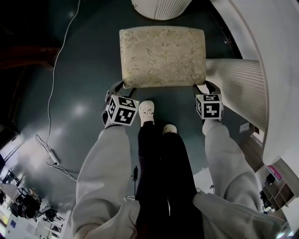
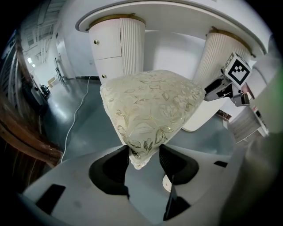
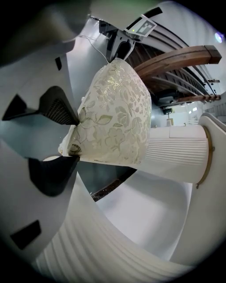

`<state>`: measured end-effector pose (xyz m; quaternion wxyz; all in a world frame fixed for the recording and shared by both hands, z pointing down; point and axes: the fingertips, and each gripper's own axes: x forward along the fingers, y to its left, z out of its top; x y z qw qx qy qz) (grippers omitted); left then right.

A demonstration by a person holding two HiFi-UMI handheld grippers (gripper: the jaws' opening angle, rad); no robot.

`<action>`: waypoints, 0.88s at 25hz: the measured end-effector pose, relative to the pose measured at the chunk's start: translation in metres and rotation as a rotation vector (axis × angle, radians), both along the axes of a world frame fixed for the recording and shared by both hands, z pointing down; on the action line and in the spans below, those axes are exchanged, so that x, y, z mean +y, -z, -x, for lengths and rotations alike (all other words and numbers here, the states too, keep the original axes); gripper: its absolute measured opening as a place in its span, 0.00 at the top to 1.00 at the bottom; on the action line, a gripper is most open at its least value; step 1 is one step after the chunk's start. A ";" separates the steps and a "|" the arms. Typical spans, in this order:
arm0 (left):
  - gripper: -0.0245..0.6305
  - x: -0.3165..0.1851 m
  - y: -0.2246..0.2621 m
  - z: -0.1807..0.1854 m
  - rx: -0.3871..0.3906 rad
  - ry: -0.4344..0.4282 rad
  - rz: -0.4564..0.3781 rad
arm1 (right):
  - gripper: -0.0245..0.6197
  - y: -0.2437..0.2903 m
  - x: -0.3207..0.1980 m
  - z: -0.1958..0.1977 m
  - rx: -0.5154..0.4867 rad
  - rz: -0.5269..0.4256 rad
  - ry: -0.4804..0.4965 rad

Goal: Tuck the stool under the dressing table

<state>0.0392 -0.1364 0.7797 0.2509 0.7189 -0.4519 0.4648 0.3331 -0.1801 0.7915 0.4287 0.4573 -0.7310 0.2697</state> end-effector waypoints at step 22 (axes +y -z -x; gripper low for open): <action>0.68 0.005 0.006 -0.002 -0.017 -0.092 -0.025 | 0.57 0.004 -0.003 -0.004 0.060 -0.085 -0.217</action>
